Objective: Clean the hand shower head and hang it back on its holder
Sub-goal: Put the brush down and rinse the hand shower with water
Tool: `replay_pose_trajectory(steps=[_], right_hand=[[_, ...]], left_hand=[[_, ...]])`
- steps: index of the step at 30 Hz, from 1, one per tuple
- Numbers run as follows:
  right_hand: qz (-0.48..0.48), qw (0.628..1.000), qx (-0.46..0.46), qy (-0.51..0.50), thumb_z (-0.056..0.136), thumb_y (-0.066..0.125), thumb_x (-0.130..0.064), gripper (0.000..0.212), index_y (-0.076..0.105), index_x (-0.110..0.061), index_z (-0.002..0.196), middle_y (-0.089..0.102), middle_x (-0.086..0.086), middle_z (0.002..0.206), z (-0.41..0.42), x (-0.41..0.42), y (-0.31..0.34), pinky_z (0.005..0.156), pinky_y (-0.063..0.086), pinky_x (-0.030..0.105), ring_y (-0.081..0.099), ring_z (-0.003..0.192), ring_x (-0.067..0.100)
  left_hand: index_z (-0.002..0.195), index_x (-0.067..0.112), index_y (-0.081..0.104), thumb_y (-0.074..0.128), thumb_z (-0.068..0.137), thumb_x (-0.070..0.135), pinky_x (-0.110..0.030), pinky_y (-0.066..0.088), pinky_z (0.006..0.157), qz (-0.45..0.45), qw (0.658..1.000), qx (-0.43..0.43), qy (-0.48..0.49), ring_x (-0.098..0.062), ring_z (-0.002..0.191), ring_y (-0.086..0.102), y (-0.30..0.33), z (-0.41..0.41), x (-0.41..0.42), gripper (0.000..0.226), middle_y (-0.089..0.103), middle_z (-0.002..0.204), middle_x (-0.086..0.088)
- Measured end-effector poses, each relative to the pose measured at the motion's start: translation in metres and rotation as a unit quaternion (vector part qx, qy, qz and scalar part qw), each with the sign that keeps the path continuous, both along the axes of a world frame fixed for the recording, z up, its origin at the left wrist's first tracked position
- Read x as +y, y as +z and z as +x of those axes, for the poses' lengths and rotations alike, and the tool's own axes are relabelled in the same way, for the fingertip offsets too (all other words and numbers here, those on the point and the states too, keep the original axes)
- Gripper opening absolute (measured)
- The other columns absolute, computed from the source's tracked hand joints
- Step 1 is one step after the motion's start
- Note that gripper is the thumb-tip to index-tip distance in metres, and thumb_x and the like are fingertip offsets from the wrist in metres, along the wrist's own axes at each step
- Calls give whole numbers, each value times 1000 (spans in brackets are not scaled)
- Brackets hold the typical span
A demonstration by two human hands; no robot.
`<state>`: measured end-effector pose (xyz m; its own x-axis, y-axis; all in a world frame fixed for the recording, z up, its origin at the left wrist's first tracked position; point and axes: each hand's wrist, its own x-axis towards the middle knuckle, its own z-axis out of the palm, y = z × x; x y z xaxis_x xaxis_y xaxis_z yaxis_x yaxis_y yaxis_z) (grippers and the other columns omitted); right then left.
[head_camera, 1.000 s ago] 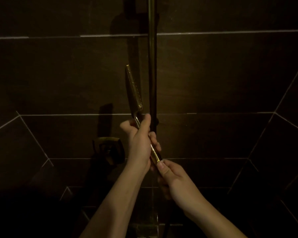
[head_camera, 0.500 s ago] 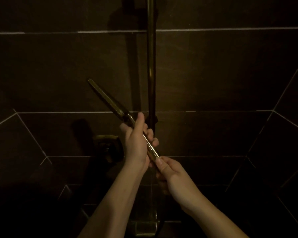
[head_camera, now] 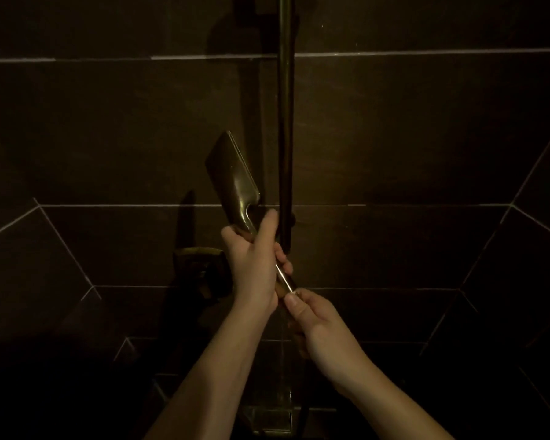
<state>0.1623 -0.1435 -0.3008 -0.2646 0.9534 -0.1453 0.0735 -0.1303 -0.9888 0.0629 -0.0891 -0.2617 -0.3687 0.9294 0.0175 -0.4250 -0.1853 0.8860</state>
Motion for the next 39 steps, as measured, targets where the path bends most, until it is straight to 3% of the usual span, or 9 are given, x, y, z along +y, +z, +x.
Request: replay_pose_trajectory(steps=[4,9,15,19,23,31,34,37,39], right_hand=[[47,998,-22,-23,99,50,-35,18,66,-26,95,66,-10,80,1,-3,0,78,47,32,62,79,9],[47,998,-27,-36,99,50,-34,19,64,-23,94,57,-8,70,5,-1,2,64,42,31,54,64,9],[-15,998,54,6,101,49,-30,18,61,-18,97,49,-7,62,2,-9,7,49,33,23,44,50,6],[28,1000,8,-1,99,50,-34,19,63,-23,92,53,-11,63,0,-12,6,53,37,24,48,54,3],[35,999,-11,-5,99,50,-36,18,64,-28,90,54,-12,63,-2,-16,4,58,39,26,49,58,5],[51,999,-8,-4,99,49,-35,19,64,-24,95,51,-11,61,-2,-18,5,53,35,26,46,54,5],[-27,996,81,38,100,48,-35,24,61,-15,99,44,-7,59,5,-13,7,47,28,23,39,47,7],[-231,912,285,185,100,47,-40,29,61,-14,97,28,-6,60,17,-1,-3,40,17,19,23,43,4],[-264,895,294,206,100,44,-41,31,59,-15,98,29,-7,62,9,0,-15,40,17,18,22,44,4]], left_hand=[[118,22,43,57,99,9,-27,47,42,33,999,21,-3,-9,49,50,-3,-2,0,28,50,66,3],[125,16,51,51,106,21,-47,64,65,54,997,-9,-60,-12,73,63,3,-4,0,20,55,99,-5],[118,11,59,50,106,38,-27,46,50,49,998,-37,-33,-10,55,50,1,-1,0,31,52,64,2],[129,9,52,72,94,23,-25,45,42,38,999,8,18,-9,45,51,0,-2,-3,43,51,55,6],[111,14,53,59,93,1,-25,44,41,21,999,17,20,-9,45,50,-4,-5,-4,23,49,56,4],[94,17,50,53,91,-5,-27,41,40,44,999,-10,3,-12,45,45,0,-5,-10,22,46,54,3],[89,19,50,60,93,2,-26,41,40,46,995,-71,-47,-11,46,44,1,-9,-9,20,45,56,3],[75,18,56,63,93,30,-20,37,37,11,946,-237,-221,-6,37,39,-6,-22,-14,23,40,48,7],[60,19,49,58,94,39,-19,26,33,-20,936,-250,-247,-6,30,31,-14,-34,-15,40,33,41,8]])
